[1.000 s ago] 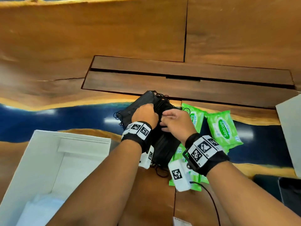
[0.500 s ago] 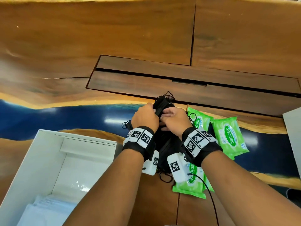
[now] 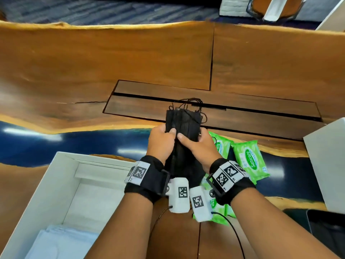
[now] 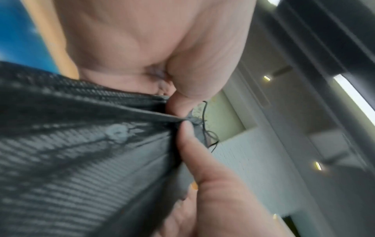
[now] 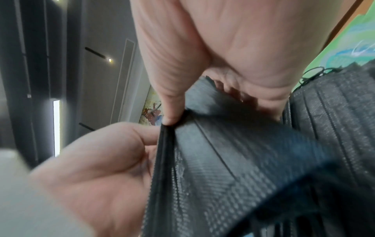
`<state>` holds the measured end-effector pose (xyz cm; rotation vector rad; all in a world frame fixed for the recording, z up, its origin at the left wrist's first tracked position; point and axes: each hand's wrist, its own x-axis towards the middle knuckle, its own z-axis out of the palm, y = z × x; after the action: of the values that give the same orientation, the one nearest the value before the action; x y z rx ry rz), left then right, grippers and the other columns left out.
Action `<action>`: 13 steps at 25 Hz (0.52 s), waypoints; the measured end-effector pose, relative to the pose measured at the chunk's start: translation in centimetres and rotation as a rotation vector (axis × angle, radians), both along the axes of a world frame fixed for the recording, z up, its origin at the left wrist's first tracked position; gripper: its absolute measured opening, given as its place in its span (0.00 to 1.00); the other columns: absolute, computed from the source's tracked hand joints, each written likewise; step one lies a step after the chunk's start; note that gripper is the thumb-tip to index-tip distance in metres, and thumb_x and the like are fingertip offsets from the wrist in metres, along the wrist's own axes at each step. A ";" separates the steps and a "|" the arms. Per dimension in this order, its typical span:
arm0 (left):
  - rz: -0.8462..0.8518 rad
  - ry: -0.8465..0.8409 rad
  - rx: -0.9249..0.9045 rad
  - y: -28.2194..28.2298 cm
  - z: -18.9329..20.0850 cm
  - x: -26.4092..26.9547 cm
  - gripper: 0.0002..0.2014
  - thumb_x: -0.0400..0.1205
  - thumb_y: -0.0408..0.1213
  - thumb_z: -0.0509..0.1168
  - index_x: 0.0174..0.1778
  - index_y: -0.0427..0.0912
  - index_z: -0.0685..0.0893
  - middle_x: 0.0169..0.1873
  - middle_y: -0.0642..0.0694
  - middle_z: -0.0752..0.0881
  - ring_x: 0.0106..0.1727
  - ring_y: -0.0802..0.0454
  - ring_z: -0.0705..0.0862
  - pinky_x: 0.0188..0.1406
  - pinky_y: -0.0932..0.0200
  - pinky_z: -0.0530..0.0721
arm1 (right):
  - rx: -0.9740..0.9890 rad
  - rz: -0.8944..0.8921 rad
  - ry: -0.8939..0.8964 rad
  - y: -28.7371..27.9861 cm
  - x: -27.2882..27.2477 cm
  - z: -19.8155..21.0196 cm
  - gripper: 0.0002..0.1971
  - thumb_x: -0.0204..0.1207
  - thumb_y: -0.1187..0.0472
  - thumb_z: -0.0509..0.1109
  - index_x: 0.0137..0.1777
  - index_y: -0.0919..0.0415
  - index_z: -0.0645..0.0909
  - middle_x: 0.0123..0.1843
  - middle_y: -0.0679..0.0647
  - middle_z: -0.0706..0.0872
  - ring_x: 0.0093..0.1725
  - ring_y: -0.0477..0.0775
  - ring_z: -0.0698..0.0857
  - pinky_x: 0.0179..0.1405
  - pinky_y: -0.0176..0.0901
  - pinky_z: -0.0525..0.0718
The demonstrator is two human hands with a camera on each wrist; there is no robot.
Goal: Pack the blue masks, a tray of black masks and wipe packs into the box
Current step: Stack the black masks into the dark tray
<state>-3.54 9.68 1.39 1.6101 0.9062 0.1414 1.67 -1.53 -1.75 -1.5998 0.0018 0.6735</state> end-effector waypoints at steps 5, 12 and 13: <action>0.031 -0.157 -0.611 -2.6 -0.6 -2.2 0.11 0.87 0.33 0.59 0.55 0.38 0.88 0.53 0.33 0.90 0.50 0.39 0.89 0.54 0.43 0.87 | 0.100 -0.046 0.144 -3.4 -0.6 1.2 0.25 0.67 0.53 0.82 0.61 0.59 0.78 0.57 0.58 0.90 0.53 0.56 0.90 0.56 0.54 0.88; -0.058 -0.092 -0.736 -5.9 -2.6 -4.1 0.23 0.84 0.55 0.63 0.63 0.41 0.86 0.57 0.37 0.90 0.59 0.39 0.89 0.62 0.36 0.84 | 0.058 -0.150 0.164 -9.1 -2.6 0.8 0.10 0.73 0.69 0.76 0.50 0.63 0.79 0.54 0.67 0.90 0.48 0.61 0.90 0.53 0.58 0.88; -0.064 -0.109 -0.723 -6.5 -2.5 -4.3 0.18 0.84 0.49 0.65 0.64 0.41 0.86 0.58 0.37 0.89 0.59 0.39 0.88 0.61 0.37 0.85 | 0.062 -0.164 0.154 -9.7 -2.7 0.7 0.11 0.74 0.69 0.76 0.53 0.65 0.79 0.54 0.67 0.90 0.50 0.62 0.90 0.54 0.58 0.88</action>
<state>-7.85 3.19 -1.16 0.9446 0.7063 -0.1337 -1.02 -11.22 -1.07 -1.4671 0.2217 0.6608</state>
